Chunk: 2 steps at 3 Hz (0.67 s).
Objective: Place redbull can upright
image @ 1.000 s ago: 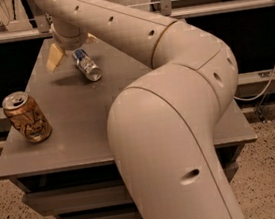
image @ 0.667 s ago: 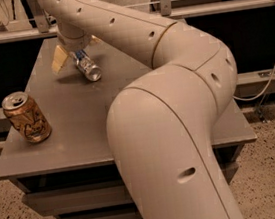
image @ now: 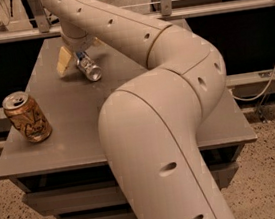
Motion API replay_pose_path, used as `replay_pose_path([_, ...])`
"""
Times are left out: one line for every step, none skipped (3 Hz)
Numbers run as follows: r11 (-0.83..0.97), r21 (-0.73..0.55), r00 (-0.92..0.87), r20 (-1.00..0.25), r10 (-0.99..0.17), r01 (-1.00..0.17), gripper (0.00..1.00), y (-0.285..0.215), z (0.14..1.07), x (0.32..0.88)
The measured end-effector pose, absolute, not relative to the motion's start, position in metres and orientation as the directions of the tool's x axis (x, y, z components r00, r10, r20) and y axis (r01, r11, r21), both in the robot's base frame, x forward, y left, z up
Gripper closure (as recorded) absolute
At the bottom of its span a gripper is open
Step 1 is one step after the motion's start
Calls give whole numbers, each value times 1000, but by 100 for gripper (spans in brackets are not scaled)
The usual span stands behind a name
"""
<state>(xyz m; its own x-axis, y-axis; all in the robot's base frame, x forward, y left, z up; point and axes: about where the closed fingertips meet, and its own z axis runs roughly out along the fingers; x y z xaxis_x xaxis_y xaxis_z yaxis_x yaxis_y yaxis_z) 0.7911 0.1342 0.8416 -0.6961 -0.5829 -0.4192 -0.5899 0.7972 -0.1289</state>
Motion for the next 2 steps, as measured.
replay_pose_path([800,-124,-708,-400,-581,-587,18,131,840,793])
replay_pose_path([804,-115,-717,-392,-576,-583,42,128,838,794])
